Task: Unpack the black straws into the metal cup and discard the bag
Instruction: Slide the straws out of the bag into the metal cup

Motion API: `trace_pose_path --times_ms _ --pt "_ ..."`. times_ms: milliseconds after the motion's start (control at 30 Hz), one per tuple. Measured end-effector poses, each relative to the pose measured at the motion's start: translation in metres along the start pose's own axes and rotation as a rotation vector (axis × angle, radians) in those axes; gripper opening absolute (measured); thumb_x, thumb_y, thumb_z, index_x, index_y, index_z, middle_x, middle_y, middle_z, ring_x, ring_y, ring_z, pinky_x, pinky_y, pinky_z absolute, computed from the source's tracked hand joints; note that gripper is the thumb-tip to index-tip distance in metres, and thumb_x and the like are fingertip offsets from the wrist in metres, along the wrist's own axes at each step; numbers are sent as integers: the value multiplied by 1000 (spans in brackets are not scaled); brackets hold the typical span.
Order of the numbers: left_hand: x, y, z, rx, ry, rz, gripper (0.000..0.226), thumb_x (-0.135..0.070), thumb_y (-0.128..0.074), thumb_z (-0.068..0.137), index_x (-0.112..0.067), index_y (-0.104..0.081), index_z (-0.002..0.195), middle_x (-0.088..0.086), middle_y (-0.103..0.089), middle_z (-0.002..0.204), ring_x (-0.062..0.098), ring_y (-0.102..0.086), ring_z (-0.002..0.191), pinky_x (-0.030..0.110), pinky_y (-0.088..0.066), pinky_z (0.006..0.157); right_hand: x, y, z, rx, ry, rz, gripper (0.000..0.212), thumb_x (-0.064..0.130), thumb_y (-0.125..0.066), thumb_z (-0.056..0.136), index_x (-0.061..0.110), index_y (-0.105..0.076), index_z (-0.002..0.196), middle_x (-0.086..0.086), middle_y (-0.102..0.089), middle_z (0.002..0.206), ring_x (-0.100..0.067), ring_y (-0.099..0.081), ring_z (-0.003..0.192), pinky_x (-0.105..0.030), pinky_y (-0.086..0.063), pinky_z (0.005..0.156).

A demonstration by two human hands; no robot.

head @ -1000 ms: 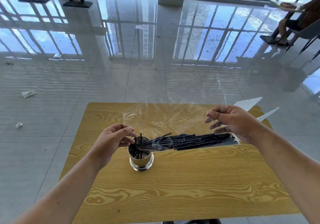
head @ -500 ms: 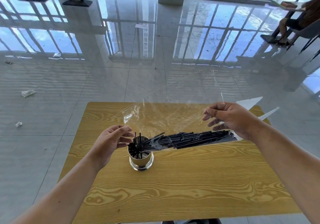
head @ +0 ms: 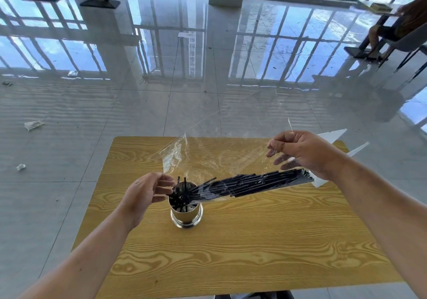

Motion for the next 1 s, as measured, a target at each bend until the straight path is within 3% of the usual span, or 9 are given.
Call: trace_pose_path --times_ms 133,233,300,500,667,767,833,1000 --pt "5 3 9 -212 -48 429 18 -25 -60 105 -18 -68 119 1 -75 104 19 -70 83 40 -58 69 3 1 0 -5 -2 -12 14 21 -68 102 10 -77 99 -8 -81 97 -19 -74 77 -35 -61 69" --pt "9 -4 14 -135 -64 811 49 -40 -69 99 -17 -58 141 -6 -63 114 13 -62 93 27 -46 70 3 1 -1 -4 -9 -21 15 20 -67 102 9 -77 101 -8 -81 97 -20 -74 78 -37 -61 72" --pt "10 -10 17 -86 -59 890 49 -44 -72 96 -18 -62 136 -9 -63 108 13 -63 90 26 -45 68 4 1 -1 -3 -5 -28 14 20 -67 102 10 -77 100 -8 -81 97 -21 -74 79 -38 -61 73" --pt "12 -19 22 12 -56 790 23 -32 -77 93 -29 -71 115 -9 -73 95 10 -69 86 28 -55 74 13 -1 2 18 18 -48 15 23 -69 102 19 -81 92 -9 -81 100 -23 -75 81 -38 -61 72" --pt "16 -17 21 -33 -39 469 18 -17 -80 92 -24 -72 106 4 -75 96 28 -75 85 49 -65 83 17 1 4 24 28 -57 18 24 -70 101 25 -82 87 -8 -82 99 -24 -75 83 -41 -61 74" --pt "15 -9 20 -166 -79 549 30 -32 -81 90 -27 -63 114 -4 -67 109 21 -74 86 39 -61 74 18 2 4 24 30 -58 18 24 -70 101 25 -82 87 -9 -82 99 -24 -75 82 -42 -61 75" --pt "18 -8 19 -143 -14 585 38 -34 -80 91 -31 -58 122 -8 -63 113 20 -71 93 35 -58 76 19 2 5 27 30 -58 19 23 -69 102 25 -82 87 -9 -82 99 -24 -75 82 -42 -61 75" --pt "22 -21 18 7 64 333 25 -11 -76 95 -19 -70 119 9 -78 103 25 -77 93 24 -61 71 25 -3 7 27 39 -65 16 24 -70 101 22 -81 90 -10 -81 100 -23 -75 81 -42 -62 75"
Point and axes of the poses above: each hand's wrist, its own z-axis towards the middle knuckle, its own y-axis out of the back of the hand, x = y × z, the point moved 3 cm from there along z, towards the middle knuckle
